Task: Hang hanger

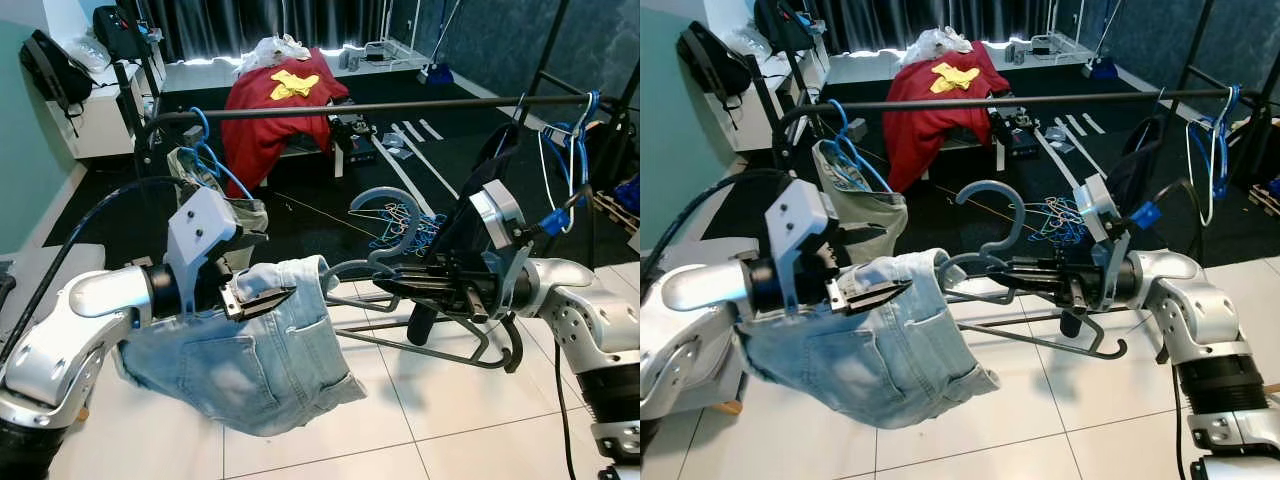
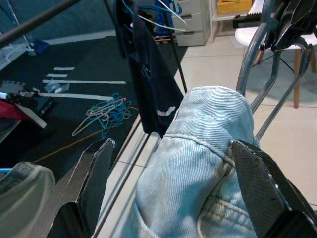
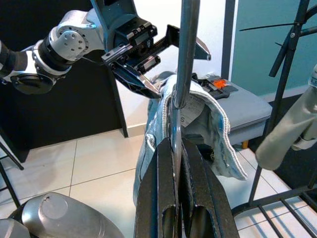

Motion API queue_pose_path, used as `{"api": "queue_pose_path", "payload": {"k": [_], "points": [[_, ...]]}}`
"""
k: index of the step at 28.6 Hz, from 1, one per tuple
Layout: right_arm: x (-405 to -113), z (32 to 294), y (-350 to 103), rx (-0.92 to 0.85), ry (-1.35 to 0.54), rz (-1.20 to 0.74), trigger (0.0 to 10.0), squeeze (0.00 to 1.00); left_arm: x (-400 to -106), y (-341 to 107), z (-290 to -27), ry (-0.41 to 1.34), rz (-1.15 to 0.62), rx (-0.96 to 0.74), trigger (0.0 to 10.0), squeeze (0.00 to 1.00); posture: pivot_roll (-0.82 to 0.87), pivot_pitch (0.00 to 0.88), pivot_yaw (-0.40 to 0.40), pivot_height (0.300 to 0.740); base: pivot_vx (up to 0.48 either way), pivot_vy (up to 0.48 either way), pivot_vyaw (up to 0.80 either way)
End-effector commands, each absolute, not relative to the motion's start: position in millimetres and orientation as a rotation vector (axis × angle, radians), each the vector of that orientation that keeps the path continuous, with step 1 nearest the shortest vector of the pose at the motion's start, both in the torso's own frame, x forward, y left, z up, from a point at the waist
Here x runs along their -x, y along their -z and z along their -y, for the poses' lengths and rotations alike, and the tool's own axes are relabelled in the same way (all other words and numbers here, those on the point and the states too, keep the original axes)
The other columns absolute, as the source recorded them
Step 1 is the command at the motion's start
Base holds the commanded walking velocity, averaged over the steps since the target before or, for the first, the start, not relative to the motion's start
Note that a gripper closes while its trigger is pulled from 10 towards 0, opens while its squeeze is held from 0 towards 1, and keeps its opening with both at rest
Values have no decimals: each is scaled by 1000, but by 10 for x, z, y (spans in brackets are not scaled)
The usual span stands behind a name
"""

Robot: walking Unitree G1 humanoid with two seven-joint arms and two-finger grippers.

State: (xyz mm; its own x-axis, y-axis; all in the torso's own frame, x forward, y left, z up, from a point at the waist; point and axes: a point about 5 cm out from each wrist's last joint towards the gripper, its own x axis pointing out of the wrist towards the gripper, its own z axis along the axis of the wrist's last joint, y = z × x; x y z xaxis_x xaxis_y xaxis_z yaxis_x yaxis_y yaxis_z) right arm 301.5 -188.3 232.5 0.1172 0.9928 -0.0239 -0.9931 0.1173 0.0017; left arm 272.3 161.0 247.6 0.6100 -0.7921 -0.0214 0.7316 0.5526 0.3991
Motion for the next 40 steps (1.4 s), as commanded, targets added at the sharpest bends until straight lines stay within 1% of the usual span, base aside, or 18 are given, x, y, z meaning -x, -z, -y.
{"api": "queue_pose_path", "payload": {"k": [1,5,9,13,14,15,24,30,31,33,34,36,37,40], "points": [[-3016,1878,-2423,24,-1462,44,10000,0,-2692,-2471,-1639,897,167,-408,10000,0,-23,60,19,740,0,0,0],[-3017,1870,-2415,20,-1469,41,10000,0,-2674,-2406,-1595,927,138,-398,10000,0,-23,59,17,740,0,0,0],[-3012,1831,-2423,18,-1491,39,10000,0,-2668,-2342,-1443,1015,113,-350,10000,0,-27,57,17,740,0,0,0],[-3011,1822,-2429,20,-1493,41,10000,0,-2669,-2323,-1426,1038,102,-350,10000,0,-29,56,19,740,0,0,0],[-3009,1823,-2433,20,-1492,42,10000,0,-2685,-2334,-1435,1031,109,-344,1137,0,-31,57,22,740,0,0,0],[-3006,1826,-2437,21,-1491,43,10000,0,-2698,-2349,-1451,1024,116,-335,0,0,-31,57,23,740,0,0,0],[-2988,1832,-2429,15,-1487,39,10000,0,-2727,-2383,-1528,1007,123,-330,0,0,-26,56,26,740,0,0,0],[-2982,1824,-2416,7,-1492,32,10000,0,-2718,-2377,-1528,1027,119,-297,0,0,-26,50,26,740,0,0,0],[-2979,1824,-2413,4,-1490,30,10000,67,-2721,-2379,-1534,1024,125,-285,0,0,-27,49,25,740,0,0,0],[-2978,1824,-2411,2,-1489,29,10000,67,-2724,-2380,-1539,1021,129,-277,0,0,-27,49,25,740,0,0,0],[-2979,1825,-2409,-1,-1486,27,10000,773,-2734,-2391,-1552,1015,135,-269,0,0,-27,49,25,740,0,0,0],[-2979,1825,-2409,-1,-1486,27,10000,773,-2734,-2391,-1552,1015,135,-269,0,0,-27,49,25,740,0,0,0],[-2985,1823,-2408,-6,-1478,27,10000,1000,-2742,-2409,-1570,1010,143,-257,0,0,-26,45,24,740,0,0,0],[-2993,1818,-2416,-12,-1466,34,10000,1000,-2755,-2443,-1609,1007,152,-237,0,0,-31,40,29,740,0,0,0]]}}
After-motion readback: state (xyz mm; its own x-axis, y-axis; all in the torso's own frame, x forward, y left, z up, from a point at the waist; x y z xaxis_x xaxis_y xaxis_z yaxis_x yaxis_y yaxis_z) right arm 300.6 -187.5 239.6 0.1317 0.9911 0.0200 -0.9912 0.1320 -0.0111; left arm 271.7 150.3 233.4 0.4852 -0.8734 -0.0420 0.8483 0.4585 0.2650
